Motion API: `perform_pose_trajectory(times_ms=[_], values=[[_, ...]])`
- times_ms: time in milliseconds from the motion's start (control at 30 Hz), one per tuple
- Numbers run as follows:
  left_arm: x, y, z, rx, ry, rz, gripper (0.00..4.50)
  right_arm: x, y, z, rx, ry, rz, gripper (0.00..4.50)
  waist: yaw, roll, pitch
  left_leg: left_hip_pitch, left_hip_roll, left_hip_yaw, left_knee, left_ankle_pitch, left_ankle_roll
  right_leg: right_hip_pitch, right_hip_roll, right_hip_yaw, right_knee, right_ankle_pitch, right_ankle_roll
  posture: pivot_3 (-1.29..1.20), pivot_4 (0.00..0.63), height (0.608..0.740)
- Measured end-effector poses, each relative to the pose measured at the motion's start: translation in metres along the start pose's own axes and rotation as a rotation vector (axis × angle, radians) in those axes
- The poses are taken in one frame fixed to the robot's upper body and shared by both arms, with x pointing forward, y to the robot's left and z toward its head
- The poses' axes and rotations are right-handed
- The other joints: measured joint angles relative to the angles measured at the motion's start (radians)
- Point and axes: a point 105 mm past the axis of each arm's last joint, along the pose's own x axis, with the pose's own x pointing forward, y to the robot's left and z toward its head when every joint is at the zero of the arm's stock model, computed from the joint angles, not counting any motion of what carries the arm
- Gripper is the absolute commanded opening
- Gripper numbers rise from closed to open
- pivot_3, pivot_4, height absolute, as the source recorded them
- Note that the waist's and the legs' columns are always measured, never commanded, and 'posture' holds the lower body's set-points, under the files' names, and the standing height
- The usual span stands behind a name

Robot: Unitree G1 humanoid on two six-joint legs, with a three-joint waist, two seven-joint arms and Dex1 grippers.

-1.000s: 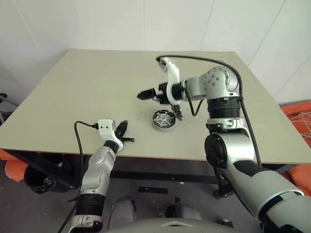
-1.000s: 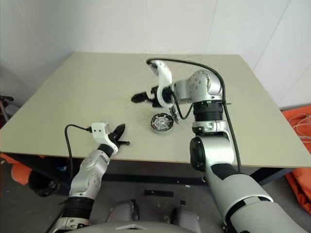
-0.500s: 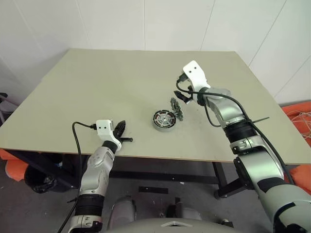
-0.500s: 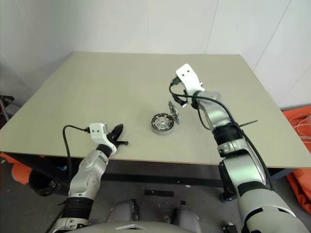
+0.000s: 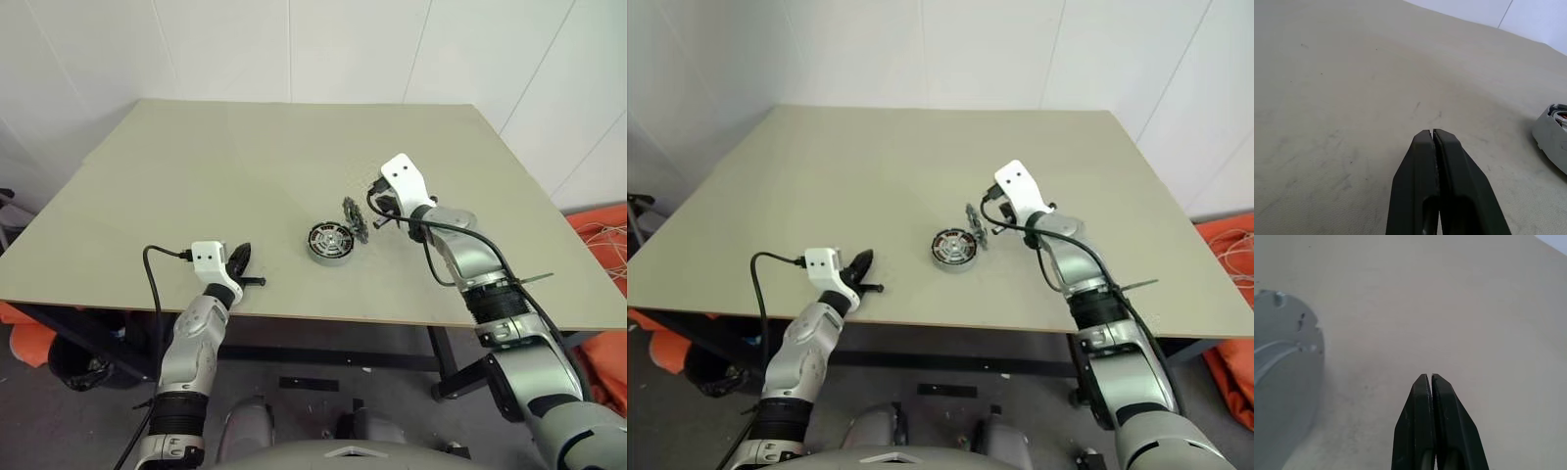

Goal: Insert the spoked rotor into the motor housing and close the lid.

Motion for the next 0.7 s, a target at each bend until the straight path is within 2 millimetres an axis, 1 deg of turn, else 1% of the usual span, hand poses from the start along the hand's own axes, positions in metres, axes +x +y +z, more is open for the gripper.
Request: perform_pose_trajectory(times_ms=[100,200,367,533,700], values=[[0.0,0.002,0.001,0.004,-0.001,0.003,0.07,-0.005,0.019,-0.005,0.009,-0.017,0.044,0.03,0.0,0.0,0.0,0.0,0.0,0.0,0.0,0.0,0.0,0.0,0.0,0.0,0.0,0.0,0.0,0.0,0.0,0.74],[0.0,0.001,0.001,0.006,0.0,0.001,0.07,-0.006,0.033,-0.003,0.019,-0.034,0.074,0.03,-0.002,0.0,0.0,0.001,0.0,0.0,0.0,0.0,0.0,0.0,0.0,0.0,0.0,0.0,0.0,0.0,0.0,0.74],[0.0,0.002,0.001,0.011,0.0,0.0,0.07,-0.003,0.048,0.005,0.04,-0.065,0.096,0.03,-0.001,0.0,0.0,0.005,0.0,0.0,0.0,0.0,0.0,0.004,0.0,0.0,0.0,0.0,0.001,0.0,0.0,0.74],[0.0,0.002,0.001,0.013,0.0,-0.001,0.07,0.002,0.059,0.01,0.06,-0.083,0.097,0.03,-0.003,0.0,0.0,0.005,0.0,0.0,-0.001,0.0,0.0,0.003,0.0,0.001,0.0,0.0,0.001,0.0,0.0,0.74],[-0.001,0.002,0.002,0.015,-0.002,-0.002,0.07,0.006,0.077,0.014,0.077,-0.098,0.134,0.03,-0.003,0.0,0.0,0.005,0.0,0.0,-0.001,0.0,0.0,0.003,0.0,0.001,-0.001,0.0,0.001,0.0,0.0,0.74]])
